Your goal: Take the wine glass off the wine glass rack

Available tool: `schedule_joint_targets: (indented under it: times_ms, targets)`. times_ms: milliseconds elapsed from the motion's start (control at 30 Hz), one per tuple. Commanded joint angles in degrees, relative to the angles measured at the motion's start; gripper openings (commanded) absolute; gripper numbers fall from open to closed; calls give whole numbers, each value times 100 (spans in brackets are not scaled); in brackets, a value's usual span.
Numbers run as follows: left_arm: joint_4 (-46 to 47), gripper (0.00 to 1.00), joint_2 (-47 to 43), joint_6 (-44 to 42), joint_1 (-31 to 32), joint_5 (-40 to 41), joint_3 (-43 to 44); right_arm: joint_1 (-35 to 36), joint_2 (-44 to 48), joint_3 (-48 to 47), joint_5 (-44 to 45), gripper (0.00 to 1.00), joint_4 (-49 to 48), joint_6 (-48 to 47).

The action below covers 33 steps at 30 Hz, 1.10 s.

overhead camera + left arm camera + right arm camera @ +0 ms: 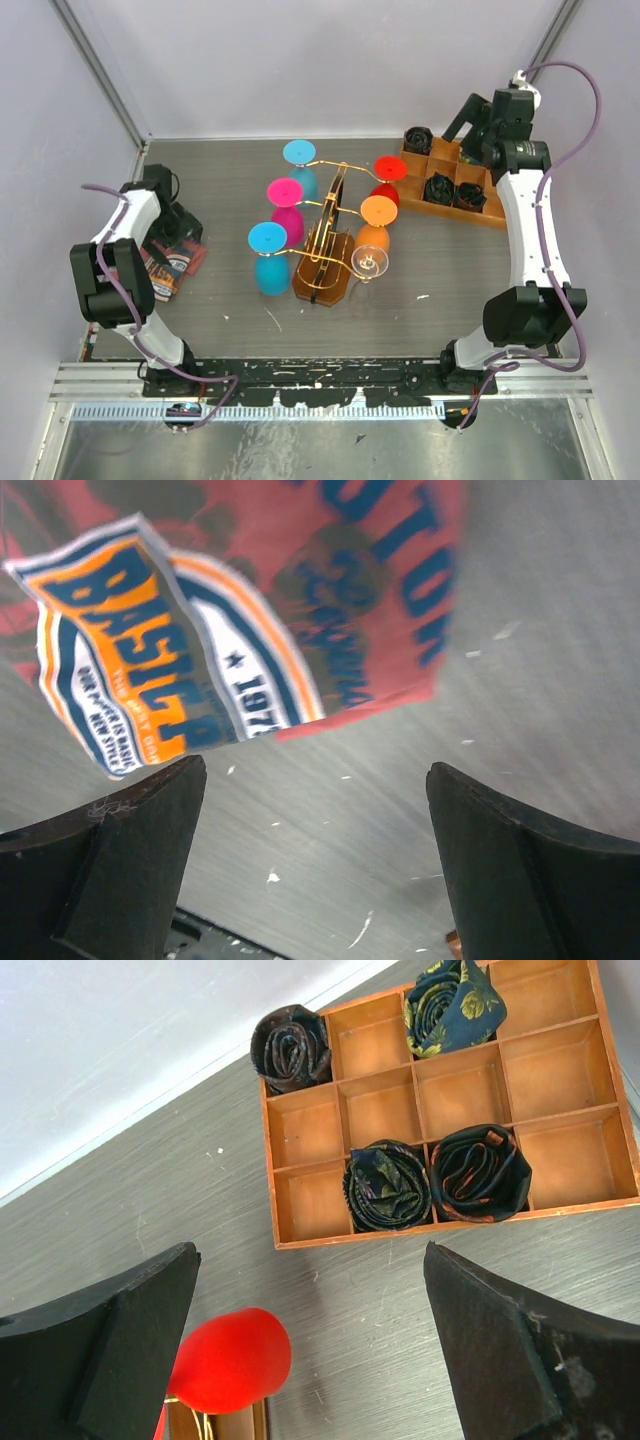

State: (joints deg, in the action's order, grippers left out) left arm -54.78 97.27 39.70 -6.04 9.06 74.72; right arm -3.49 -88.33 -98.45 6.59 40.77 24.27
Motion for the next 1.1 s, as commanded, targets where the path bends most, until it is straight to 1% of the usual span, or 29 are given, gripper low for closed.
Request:
schedule_joint_targets:
  times_ms: [0,67,167,233,333,467,600,633,733,833,867,933,1000,1067]
  targets:
    - [-207,98,-95,220,-107,65,-646,14,396,18,-129,100,-152,-115]
    - [-215,99,-44,203,-135,239,-728,15,379,44,-366,100,-79,-132]
    - [-330,99,260,105,-268,482,-581,12,406,175,-864,100,-3,-127]
    - [-508,98,477,91,-391,771,-406,15,482,304,-973,100,18,-129]
    - [-440,99,723,-12,-597,1097,-360,15,659,495,-989,100,18,-163]
    - [-408,98,1281,36,-1005,816,-272,15,794,593,-1174,100,25,-154]
    - [-113,100,1584,77,-1038,494,-51,21,809,560,-1631,100,-19,15]
    - [54,97,1629,21,-1039,313,18,23,809,552,-1662,100,-25,38]
    - [208,93,1872,-37,-1007,-20,626,32,788,547,-1651,100,-28,68]
    - [187,91,2256,-176,-893,-68,1351,49,766,562,-1652,100,-2,86]
    - [112,89,2411,-273,-852,-94,1644,58,758,564,-1644,100,11,81]
    - [-173,88,2695,-332,-752,56,2188,86,740,506,-1658,100,102,42]
    - [-273,88,2665,-335,-668,53,2425,156,730,414,-1699,100,197,-84]
    - [-206,88,2397,-344,-530,54,2363,231,765,301,-1808,100,245,-224]
